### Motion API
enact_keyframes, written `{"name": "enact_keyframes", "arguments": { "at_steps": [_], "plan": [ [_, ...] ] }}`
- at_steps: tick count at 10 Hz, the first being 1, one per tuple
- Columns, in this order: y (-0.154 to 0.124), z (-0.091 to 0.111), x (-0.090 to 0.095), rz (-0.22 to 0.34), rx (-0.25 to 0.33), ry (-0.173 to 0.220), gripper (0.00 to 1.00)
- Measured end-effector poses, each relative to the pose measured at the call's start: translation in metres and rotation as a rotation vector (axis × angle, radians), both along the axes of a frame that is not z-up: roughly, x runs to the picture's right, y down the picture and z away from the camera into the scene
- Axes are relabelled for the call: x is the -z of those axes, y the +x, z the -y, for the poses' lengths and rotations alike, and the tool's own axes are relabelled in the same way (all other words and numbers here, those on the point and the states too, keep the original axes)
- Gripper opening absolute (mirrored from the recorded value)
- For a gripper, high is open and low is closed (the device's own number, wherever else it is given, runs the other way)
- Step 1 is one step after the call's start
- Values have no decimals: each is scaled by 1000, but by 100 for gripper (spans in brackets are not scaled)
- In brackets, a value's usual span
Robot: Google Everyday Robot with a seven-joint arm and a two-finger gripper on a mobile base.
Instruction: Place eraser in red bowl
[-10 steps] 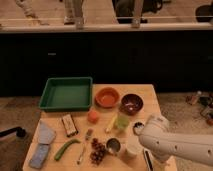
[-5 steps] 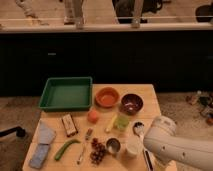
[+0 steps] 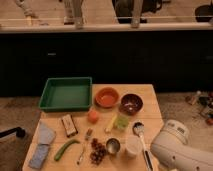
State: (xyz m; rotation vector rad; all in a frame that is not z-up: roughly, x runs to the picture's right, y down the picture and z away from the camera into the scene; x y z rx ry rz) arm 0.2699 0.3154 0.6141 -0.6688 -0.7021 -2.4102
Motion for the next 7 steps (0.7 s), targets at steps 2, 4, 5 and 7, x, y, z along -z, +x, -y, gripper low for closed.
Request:
{"name": "enact_keyframes", "arguments": {
  "at_steps": [2, 4, 5, 7],
  "plan": [
    [-17, -2, 11, -16, 15, -5, 80],
    [-44, 0, 17, -17, 43, -12, 80],
    [-60, 1, 19, -16, 63, -13, 80],
    [-93, 6, 25, -20, 103, -9, 80]
  ]
}}
